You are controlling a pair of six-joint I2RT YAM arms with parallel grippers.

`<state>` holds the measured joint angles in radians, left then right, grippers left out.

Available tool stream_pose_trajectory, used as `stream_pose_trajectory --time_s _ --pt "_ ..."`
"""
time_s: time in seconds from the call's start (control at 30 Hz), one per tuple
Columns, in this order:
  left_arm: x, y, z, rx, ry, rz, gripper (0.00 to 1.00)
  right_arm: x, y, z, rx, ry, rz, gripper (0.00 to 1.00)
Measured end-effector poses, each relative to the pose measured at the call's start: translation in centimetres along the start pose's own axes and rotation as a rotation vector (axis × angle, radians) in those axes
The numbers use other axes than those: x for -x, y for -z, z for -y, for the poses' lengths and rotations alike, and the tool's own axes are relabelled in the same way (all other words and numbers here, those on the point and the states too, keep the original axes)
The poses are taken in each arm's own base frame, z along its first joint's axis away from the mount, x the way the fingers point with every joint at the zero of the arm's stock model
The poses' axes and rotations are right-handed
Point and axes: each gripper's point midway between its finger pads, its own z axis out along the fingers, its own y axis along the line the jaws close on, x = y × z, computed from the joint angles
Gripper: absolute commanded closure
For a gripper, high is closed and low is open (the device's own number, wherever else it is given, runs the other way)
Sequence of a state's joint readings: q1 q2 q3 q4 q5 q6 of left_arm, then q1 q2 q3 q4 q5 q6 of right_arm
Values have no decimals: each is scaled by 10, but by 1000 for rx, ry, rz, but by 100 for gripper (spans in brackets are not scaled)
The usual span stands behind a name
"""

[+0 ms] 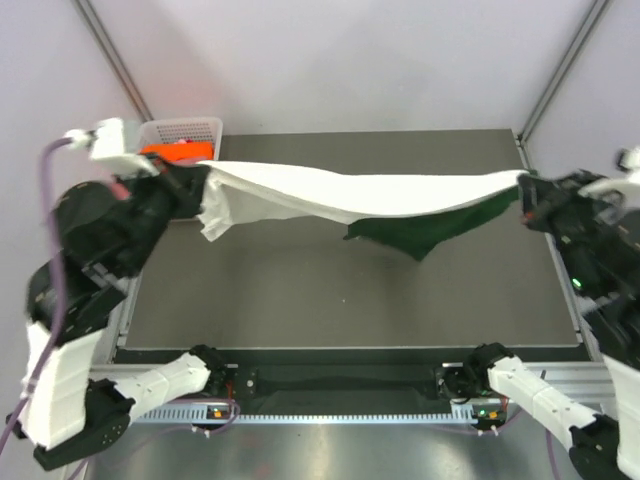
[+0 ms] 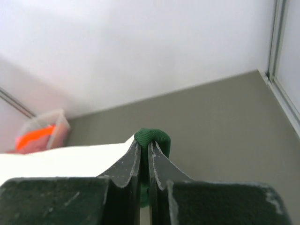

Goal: Fold and stack the t-shirts
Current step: Flatten the tshirt out

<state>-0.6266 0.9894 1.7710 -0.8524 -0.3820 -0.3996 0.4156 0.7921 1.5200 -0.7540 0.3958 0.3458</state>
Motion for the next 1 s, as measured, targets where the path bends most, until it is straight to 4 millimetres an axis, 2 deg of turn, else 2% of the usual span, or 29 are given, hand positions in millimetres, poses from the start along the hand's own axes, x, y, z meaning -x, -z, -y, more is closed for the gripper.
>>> stream_pose_trajectory --time_s 0.07,0.13,0.23,0.33,0.47,0.5,0.57,0.67,0.77,0.87,0.9,0.93,0.97,1.0 --pt "25 27 -2 -23 19 60 100 22 31 3 34 -46 64 100" --pt "42 49 -6 -35 39 108 100 39 55 6 62 -78 118 100" --pt "47 64 -12 -31 51 126 100 45 78 9 103 -111 152 100" --pt "23 53 -18 2 42 67 100 38 77 9 104 -104 126 100" --pt "-43 10 -27 82 -17 -106 100 19 56 11 52 -66 52 100" --pt "-62 -2 -33 120 -37 -149 100 14 45 12 19 -49 30 100" --pt "-97 -38 -41 207 -90 -238 100 5 16 17 -73 -3 -14 100" --pt "-137 -94 -56 307 -122 -333 100 -25 -50 25 -213 82 -116 100" --pt "-179 -160 -84 409 -108 -428 100 -72 -126 48 -297 82 -246 100" --pt "-205 -223 -110 479 -79 -470 100 -124 -190 87 -378 22 -370 100" --pt "-211 -248 -119 495 -65 -480 100 -138 -208 101 -405 -5 -399 85" --pt "-214 -269 -124 499 -49 -473 67 -147 -225 113 -427 -35 -414 9" --pt "-217 -292 -129 494 -35 -471 38 -152 -241 123 -445 -70 -414 1" --pt "-214 -318 -133 479 -9 -458 29 -155 -260 135 -459 -100 -407 0"
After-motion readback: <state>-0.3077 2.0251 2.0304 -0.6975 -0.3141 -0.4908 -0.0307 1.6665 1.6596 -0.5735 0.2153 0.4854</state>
